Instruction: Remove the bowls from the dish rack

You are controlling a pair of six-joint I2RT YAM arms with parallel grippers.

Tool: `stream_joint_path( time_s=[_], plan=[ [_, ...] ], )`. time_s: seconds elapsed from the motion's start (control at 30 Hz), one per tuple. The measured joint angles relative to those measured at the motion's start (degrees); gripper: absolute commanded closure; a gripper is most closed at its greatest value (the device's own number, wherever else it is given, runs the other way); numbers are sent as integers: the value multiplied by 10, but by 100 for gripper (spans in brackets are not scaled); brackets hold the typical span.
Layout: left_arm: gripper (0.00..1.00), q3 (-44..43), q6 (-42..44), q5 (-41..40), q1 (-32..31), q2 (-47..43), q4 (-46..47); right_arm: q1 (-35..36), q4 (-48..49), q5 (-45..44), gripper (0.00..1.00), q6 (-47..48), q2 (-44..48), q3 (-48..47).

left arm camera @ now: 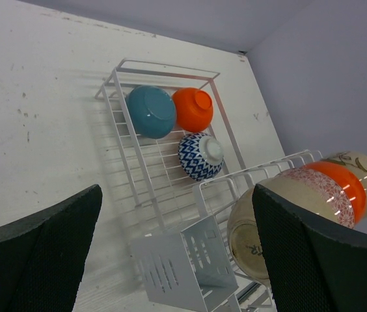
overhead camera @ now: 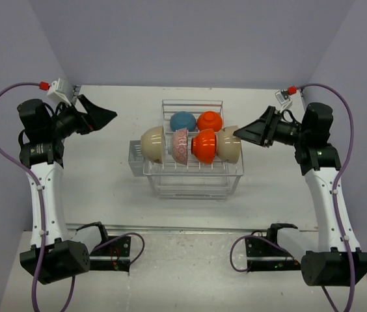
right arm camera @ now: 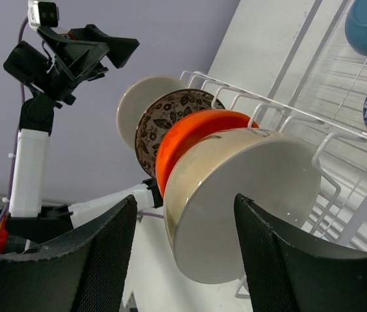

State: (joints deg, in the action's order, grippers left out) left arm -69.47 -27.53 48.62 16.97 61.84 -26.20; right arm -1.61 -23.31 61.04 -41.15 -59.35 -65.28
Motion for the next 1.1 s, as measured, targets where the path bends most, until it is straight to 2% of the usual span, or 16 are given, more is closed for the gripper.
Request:
stream_joint_path(
  time_s=[0.23, 0.53, 0.7, 1.1],
  plan=[
    [3, 0, 0, 3, 0, 0, 0, 28, 17, -7, 40, -8, -18, 3],
    [3, 0, 0, 5, 0, 0, 0, 50, 38, -24, 52, -24, -30, 11],
    [2, 0, 0, 5, 0, 0, 1, 54, 48, -30, 55, -38, -30, 11],
    [2, 0, 0, 5, 0, 0, 0, 55, 47, -31, 57, -76, -30, 11]
  ],
)
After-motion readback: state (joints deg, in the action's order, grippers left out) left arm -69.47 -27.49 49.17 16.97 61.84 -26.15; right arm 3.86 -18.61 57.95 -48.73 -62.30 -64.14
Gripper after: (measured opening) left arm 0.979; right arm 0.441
